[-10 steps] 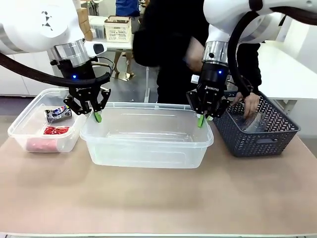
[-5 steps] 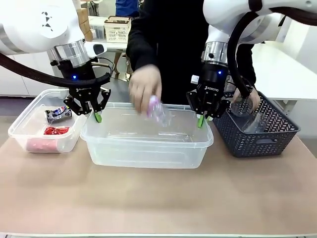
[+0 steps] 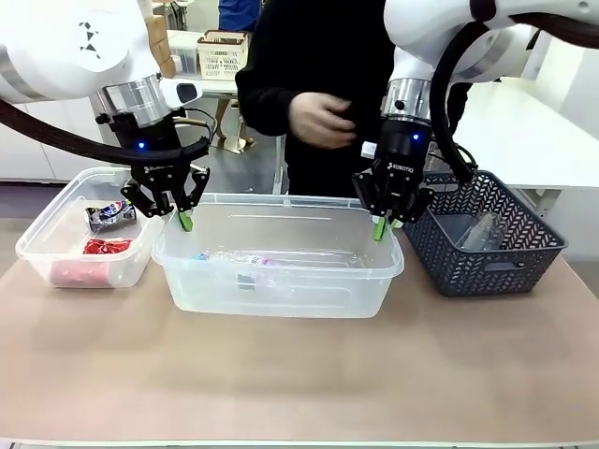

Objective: Sort the waste into each basket.
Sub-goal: Offer the picked Organizing box to the human.

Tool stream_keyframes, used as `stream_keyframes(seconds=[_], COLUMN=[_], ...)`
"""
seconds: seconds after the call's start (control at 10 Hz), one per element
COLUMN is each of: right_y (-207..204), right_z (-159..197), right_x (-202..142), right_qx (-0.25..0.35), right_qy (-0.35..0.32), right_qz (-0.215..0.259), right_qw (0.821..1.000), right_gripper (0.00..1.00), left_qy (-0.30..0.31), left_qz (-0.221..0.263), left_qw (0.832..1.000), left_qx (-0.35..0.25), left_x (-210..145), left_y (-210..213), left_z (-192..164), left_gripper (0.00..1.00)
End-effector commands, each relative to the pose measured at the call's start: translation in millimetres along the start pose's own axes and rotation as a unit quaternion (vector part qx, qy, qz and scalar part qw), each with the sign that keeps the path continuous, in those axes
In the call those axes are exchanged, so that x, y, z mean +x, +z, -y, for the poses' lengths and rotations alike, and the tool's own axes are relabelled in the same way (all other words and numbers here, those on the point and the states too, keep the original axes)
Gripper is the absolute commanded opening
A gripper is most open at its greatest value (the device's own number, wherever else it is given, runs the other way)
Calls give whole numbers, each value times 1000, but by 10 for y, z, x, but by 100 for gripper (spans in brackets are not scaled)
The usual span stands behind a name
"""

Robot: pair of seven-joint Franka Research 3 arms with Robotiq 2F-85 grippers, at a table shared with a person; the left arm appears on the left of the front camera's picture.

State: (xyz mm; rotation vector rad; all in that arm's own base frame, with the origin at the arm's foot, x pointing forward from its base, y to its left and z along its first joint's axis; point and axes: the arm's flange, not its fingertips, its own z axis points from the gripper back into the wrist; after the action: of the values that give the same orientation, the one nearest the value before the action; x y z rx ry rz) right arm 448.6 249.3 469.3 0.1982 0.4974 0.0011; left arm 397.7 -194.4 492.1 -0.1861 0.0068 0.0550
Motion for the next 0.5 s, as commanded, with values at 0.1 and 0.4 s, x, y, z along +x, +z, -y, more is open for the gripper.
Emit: stream_keyframes(seconds=[0.1, 0.4], right_y=[-33, -33], right_z=[36, 36], right_x=[-48, -48], right_qx=[0, 0], right_qy=[3, 3], right_qz=[1, 1], right_qw=[1000, 1000], right_gripper=[0, 0], left_qy=[10, 10], left_qz=[3, 3], left_qw=[1000, 1000], left_qx=[-10, -10], left_x=[1, 1], left_y=[66, 66], left_z=[-1, -1], left_gripper=[0, 0])
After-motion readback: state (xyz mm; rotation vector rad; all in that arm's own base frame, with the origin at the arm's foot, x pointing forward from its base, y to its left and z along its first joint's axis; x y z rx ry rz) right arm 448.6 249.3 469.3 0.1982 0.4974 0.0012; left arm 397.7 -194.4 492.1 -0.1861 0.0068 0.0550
